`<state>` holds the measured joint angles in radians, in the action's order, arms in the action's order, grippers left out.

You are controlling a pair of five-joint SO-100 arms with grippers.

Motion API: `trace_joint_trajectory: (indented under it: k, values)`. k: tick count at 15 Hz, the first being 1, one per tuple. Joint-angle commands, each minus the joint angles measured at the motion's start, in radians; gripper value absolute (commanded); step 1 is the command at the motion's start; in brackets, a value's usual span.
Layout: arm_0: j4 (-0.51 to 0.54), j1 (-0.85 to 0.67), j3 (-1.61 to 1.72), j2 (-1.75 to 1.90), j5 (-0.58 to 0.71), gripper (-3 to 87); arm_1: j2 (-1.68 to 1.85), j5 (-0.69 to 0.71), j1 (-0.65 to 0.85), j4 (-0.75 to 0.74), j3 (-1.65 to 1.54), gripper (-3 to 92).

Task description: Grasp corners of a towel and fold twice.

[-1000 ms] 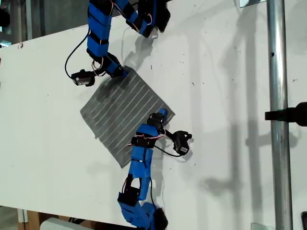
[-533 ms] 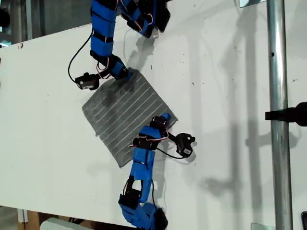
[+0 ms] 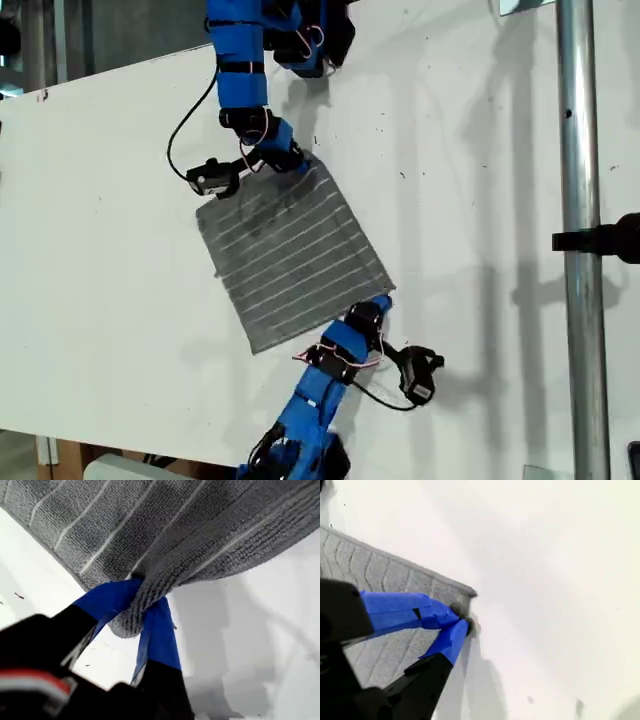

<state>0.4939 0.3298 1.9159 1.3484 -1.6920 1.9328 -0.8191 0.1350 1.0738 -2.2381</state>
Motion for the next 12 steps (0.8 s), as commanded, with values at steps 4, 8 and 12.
trace_joint_trajectory:
  k: [4, 8, 12]
  values:
    - [0.144, 0.063, 0.028, 0.126, -0.032, -0.9, -0.178, -0.058, -0.095, -0.077, 0.173, -0.2]
    - [0.614, -0.023, -0.327, 0.181, 0.087, -0.9, -0.209, -0.048, -0.066, -0.077, 0.16, -0.2]
    - [0.709, -0.204, -0.48, 0.302, 0.305, -0.9, -0.19, -0.035, -0.028, -0.06, 0.107, -0.2]
